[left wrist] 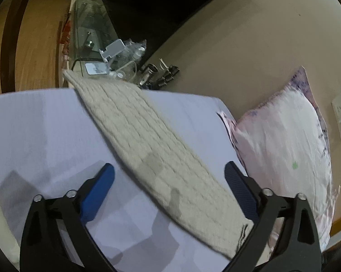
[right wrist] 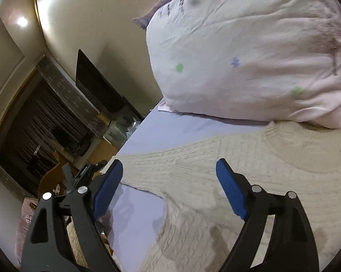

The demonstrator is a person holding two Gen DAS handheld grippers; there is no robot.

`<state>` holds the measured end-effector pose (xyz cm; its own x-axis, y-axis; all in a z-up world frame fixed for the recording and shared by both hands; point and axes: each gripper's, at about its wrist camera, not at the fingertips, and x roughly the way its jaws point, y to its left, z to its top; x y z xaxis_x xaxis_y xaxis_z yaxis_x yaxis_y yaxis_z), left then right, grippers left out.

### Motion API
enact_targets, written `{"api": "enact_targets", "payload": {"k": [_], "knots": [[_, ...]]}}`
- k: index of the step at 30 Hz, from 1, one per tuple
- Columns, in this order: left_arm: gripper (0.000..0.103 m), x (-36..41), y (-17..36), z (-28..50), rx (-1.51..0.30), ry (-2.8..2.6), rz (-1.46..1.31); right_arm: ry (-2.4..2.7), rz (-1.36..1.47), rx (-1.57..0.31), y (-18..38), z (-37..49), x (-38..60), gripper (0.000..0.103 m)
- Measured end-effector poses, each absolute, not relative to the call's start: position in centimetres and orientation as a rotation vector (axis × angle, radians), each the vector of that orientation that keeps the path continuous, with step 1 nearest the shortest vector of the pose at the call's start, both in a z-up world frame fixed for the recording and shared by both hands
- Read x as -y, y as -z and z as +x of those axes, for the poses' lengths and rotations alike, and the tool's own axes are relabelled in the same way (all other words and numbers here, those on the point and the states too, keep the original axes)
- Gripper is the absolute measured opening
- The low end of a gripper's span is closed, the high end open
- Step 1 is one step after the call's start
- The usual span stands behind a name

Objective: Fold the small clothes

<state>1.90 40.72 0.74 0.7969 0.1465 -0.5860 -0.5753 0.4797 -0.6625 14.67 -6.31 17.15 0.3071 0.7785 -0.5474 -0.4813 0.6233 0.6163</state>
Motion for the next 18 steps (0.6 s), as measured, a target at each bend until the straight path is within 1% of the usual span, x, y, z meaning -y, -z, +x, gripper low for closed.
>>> {"api": "enact_targets", "payload": {"k": [1,2,3,4,5,6,7,9,13,14,17,18], "knots": [[0.085,-41.1,-0.7,2.0,-0.49,-0.473,-0.983,-0.843,0.394,-0.944,-17.1,14.5,7.5,0.085],[0.081,-41.4,-0.6,2.1,-0.485,-0.48,-0.99,-0.824,0.418,-0.954,-16.9,14.5,8.8,0.085],[0.072,-41.9,-0.4,2.1,-0.479,-0.483,-1.006,-0.795,0.445,-0.965,-16.6,14.4,10.4,0.085],[0.058,-42.4,-0.2,2.2,-0.477,-0.477,-1.027,-0.773,0.463,-0.972,-16.4,14.3,12.0,0.086],[0.049,-42.9,0.3,2.4,-0.484,-0.462,-1.054,-0.75,0.483,-0.978,-16.0,14.4,13.4,0.086],[0.027,-43.3,0.7,2.6,-0.498,-0.446,-1.08,-0.716,0.51,-0.985,-15.6,14.2,15.4,0.086],[0.01,-43.6,1.0,2.8,-0.513,-0.432,-1.097,-0.697,0.525,-0.987,-15.4,14.2,16.7,0.086],[0.008,-43.3,0.3,3.0,-0.514,-0.402,-1.072,-0.645,0.561,-0.987,-15.1,13.7,20.2,0.086],[0.006,-38.8,-5.3,4.4,-0.454,-0.249,-0.87,-0.485,0.631,-0.93,-14.0,11.8,28.4,0.086],[0.006,-36.1,-7.5,5.3,-0.435,-0.162,-0.807,-0.45,0.651,-0.912,-14.1,11.4,30.3,0.086],[0.006,-28.0,-11.5,7.2,-0.417,0.067,-0.67,-0.334,0.717,-0.849,-13.9,9.6,35.7,0.086],[0.006,-23.3,-12.8,8.0,-0.42,0.192,-0.609,-0.3,0.738,-0.832,-13.9,8.7,37.4,0.087]]}}
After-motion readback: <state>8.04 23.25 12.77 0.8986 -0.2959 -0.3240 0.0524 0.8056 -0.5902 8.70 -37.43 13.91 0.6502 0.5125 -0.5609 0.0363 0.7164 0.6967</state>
